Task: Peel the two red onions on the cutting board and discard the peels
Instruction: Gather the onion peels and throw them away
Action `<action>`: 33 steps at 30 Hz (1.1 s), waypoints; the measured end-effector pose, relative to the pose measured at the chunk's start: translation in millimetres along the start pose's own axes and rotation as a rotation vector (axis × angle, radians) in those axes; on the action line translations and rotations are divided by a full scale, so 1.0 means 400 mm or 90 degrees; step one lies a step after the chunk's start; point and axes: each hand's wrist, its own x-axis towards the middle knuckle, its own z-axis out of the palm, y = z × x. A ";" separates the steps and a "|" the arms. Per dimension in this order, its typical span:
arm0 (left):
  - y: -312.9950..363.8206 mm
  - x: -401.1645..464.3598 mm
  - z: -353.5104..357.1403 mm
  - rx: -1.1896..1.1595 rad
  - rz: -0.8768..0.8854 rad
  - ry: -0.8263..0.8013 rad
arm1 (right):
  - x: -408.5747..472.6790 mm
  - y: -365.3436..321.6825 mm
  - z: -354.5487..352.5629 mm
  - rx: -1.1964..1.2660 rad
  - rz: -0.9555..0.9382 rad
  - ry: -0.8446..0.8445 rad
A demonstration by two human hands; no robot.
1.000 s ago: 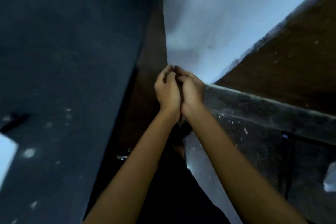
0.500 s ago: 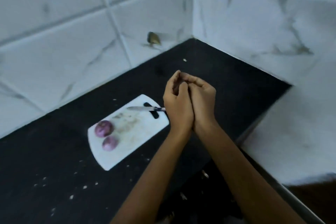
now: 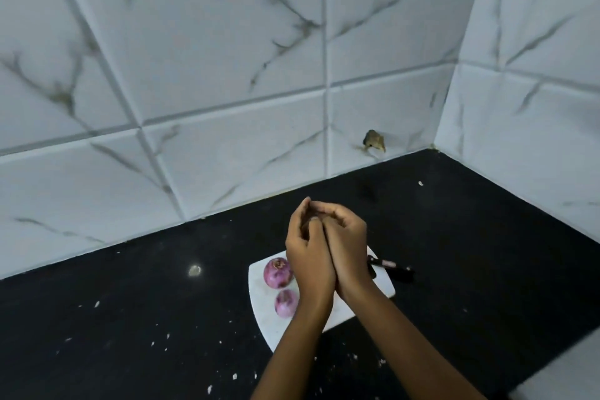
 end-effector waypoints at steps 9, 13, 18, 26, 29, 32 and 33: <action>-0.137 0.125 -0.059 0.242 0.021 -0.045 | 0.119 0.124 0.014 -0.418 -0.092 -0.166; -0.210 0.151 -0.041 0.322 -0.035 -0.111 | 0.162 0.175 -0.024 -0.548 -0.064 -0.223; -0.267 0.170 0.005 0.461 -0.085 -0.231 | 0.215 0.212 -0.094 -0.767 0.017 -0.215; -0.368 0.174 0.079 0.643 -0.071 -0.343 | 0.251 0.306 -0.235 -0.915 0.162 -0.282; -0.389 0.171 0.088 0.712 -0.065 -0.347 | 0.253 0.327 -0.254 -0.905 0.156 -0.291; -0.398 0.166 0.091 0.740 -0.044 -0.344 | 0.259 0.338 -0.260 -0.896 0.114 -0.255; -0.400 0.165 0.092 0.738 -0.040 -0.339 | 0.260 0.339 -0.261 -0.900 0.101 -0.245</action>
